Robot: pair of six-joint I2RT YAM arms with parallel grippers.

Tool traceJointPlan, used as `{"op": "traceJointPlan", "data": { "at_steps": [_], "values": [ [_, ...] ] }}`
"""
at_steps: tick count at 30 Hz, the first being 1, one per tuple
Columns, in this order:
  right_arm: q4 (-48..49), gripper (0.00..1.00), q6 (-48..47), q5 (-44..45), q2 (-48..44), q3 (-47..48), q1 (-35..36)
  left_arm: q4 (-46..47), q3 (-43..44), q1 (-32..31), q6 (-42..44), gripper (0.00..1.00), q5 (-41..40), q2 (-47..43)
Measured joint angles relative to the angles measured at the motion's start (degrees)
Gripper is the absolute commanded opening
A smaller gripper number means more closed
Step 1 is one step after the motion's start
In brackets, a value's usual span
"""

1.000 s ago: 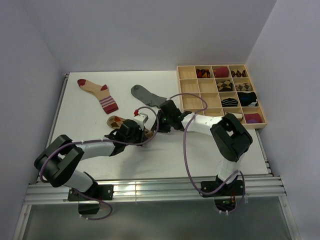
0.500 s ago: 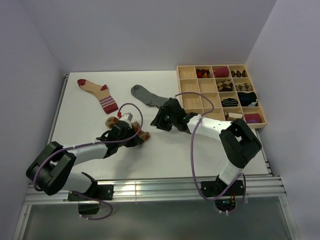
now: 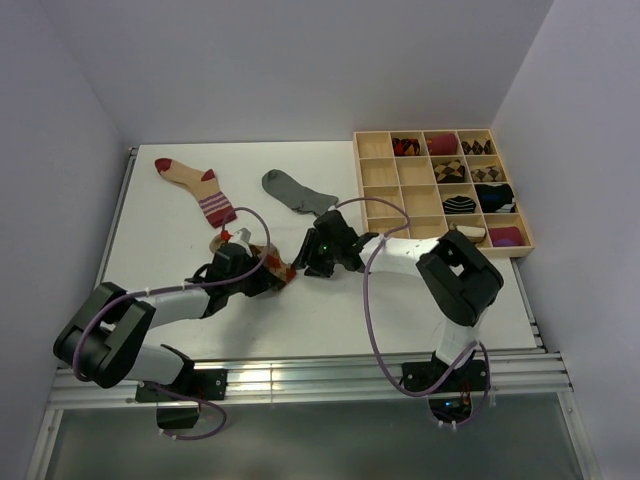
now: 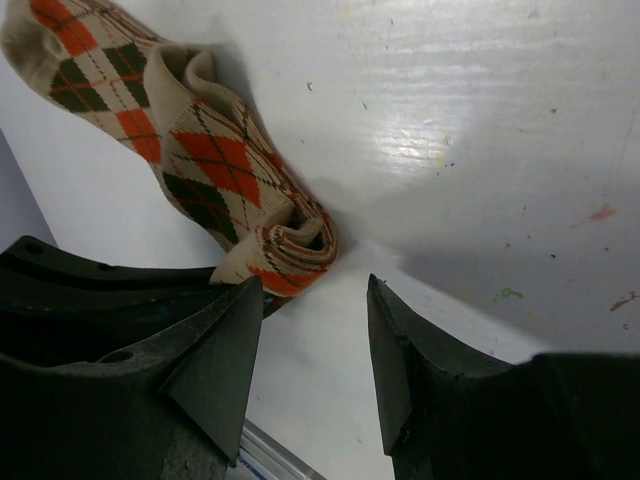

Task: Roll the socks
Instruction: Roll the sock at the center of the board.

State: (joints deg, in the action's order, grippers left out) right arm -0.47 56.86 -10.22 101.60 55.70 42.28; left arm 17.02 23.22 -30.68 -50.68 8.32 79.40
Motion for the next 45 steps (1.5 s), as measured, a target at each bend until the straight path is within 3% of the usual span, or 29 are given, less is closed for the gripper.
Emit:
{"op": "traceJointPlan", "data": {
  "at_steps": [19,24,25,27,29,30,34,40,45],
  "values": [
    [6.25,0.53,3.91,-1.55,4.85,0.00,1.07,3.26,-0.04,1.99,-4.28,0.02,3.85,3.15],
    [8.04,0.41,4.48,-1.86,6.12,0.11,1.09,3.32,0.42,2.16,-4.74,0.04,4.33,3.89],
    [8.44,0.34,4.68,-1.95,6.45,0.11,1.09,3.32,0.48,2.19,-4.76,0.05,4.42,4.00],
    [8.87,0.22,4.74,-1.95,6.86,0.15,1.09,3.32,0.55,2.27,-4.96,0.14,4.57,4.13],
    [9.18,0.04,4.87,-2.10,7.32,0.35,1.09,3.23,0.55,2.36,-5.01,0.25,4.59,4.13],
    [9.18,0.00,4.68,-2.12,7.41,0.52,1.09,3.13,0.55,2.45,-4.98,0.35,4.57,4.13],
    [7.78,0.00,4.04,-1.95,7.45,1.44,1.16,1.55,1.18,2.40,-4.04,0.50,4.44,2.49],
    [2.54,0.00,2.16,-0.48,7.45,4.33,1.46,-6.21,1.33,0.83,1.99,0.57,-0.44,-4.96],
    [-1.42,0.00,1.09,0.33,7.45,6.36,1.46,-9.62,1.99,-5.57,10.51,0.61,-10.23,-11.08]
  ]
}}
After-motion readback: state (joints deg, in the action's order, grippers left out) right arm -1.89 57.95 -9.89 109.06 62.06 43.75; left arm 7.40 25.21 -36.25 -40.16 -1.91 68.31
